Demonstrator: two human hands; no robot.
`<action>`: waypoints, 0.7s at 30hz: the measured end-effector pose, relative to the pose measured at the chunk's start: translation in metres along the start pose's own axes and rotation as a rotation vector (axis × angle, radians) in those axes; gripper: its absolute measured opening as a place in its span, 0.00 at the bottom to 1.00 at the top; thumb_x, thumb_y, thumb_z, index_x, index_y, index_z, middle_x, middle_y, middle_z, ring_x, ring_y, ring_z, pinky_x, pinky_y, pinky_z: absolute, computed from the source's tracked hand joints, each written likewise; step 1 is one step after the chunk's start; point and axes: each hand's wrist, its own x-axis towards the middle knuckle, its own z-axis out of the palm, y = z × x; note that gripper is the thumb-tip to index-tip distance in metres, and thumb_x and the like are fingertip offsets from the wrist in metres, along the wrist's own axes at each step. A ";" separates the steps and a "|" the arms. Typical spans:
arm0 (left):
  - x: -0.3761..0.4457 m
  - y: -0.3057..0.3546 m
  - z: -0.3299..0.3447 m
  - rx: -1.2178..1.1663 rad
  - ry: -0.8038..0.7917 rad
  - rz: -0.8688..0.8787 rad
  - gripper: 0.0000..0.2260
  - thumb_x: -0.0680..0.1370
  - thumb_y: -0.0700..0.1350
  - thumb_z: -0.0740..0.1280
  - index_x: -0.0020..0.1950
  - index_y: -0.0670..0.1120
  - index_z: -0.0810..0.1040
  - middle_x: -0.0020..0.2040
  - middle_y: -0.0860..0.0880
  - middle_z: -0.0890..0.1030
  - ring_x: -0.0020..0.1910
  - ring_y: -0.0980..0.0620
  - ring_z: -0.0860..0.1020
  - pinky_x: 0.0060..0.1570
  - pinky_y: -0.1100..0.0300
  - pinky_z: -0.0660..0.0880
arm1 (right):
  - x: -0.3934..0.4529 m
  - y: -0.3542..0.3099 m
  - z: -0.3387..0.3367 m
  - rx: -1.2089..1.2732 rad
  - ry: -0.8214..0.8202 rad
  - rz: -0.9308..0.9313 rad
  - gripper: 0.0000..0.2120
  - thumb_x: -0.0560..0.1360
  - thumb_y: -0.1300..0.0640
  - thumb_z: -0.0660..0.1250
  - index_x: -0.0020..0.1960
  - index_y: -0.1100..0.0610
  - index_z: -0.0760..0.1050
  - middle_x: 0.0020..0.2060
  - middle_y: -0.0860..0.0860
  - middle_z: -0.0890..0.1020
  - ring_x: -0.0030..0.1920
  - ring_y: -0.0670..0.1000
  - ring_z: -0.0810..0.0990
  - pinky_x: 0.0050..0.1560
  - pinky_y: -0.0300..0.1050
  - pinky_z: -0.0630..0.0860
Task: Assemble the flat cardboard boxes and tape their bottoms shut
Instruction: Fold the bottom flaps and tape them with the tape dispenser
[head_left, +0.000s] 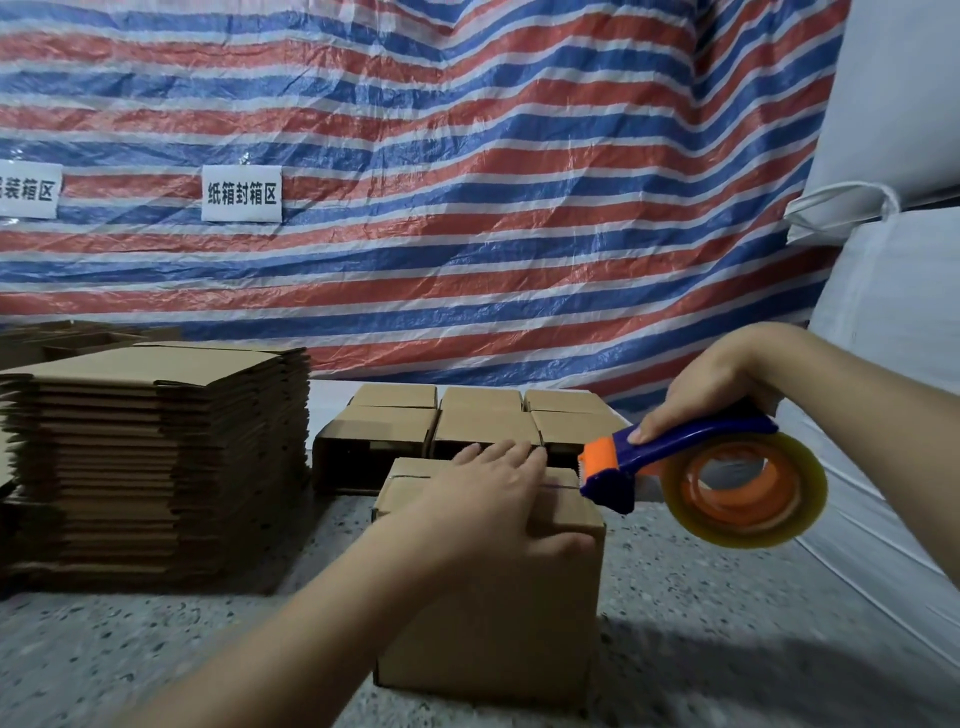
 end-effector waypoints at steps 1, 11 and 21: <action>0.005 0.007 0.002 -0.030 0.021 0.015 0.41 0.76 0.70 0.56 0.80 0.47 0.51 0.80 0.48 0.54 0.78 0.50 0.53 0.76 0.54 0.47 | 0.000 0.000 0.000 -0.001 -0.003 -0.001 0.38 0.60 0.28 0.71 0.58 0.56 0.80 0.42 0.52 0.86 0.38 0.47 0.84 0.39 0.39 0.80; 0.020 0.014 0.029 0.035 0.082 0.039 0.38 0.77 0.70 0.52 0.79 0.48 0.56 0.79 0.47 0.59 0.78 0.49 0.56 0.75 0.50 0.57 | -0.005 0.024 -0.018 0.047 -0.019 -0.050 0.45 0.54 0.26 0.77 0.58 0.58 0.82 0.46 0.54 0.87 0.42 0.50 0.86 0.42 0.42 0.80; 0.020 0.011 0.029 0.043 0.132 0.083 0.31 0.78 0.68 0.51 0.76 0.53 0.61 0.75 0.49 0.66 0.76 0.48 0.62 0.70 0.50 0.63 | 0.029 -0.019 0.023 -0.610 0.161 0.222 0.30 0.63 0.29 0.75 0.50 0.53 0.80 0.34 0.47 0.84 0.34 0.48 0.83 0.30 0.41 0.77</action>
